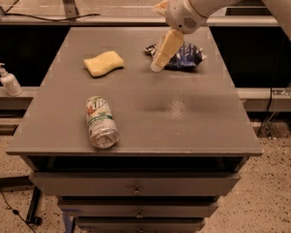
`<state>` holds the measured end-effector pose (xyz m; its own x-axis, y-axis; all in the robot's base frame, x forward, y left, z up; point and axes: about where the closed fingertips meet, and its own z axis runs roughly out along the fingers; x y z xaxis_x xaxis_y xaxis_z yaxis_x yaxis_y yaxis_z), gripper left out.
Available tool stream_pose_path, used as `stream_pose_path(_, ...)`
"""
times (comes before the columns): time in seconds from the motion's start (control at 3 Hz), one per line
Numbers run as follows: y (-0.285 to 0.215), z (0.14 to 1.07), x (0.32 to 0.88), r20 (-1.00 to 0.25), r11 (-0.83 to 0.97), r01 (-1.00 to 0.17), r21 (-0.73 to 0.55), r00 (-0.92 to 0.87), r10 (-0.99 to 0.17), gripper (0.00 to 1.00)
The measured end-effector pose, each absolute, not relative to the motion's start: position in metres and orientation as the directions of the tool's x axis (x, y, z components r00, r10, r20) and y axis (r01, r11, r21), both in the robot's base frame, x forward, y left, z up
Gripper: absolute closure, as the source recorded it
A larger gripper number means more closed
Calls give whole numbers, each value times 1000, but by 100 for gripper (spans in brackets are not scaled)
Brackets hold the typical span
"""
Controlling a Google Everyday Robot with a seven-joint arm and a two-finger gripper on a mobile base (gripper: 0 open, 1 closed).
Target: Pick sponge
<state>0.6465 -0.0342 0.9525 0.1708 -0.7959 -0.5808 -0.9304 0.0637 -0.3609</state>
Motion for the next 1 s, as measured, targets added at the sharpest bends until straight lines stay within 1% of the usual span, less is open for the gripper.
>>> stream_pose_path(0.33,-2,945,677,-626,67,-935,-348,178,-759,0)
stream_pose_path(1.0,45,901,714,-687,90,-951,-295,146,-712,0)
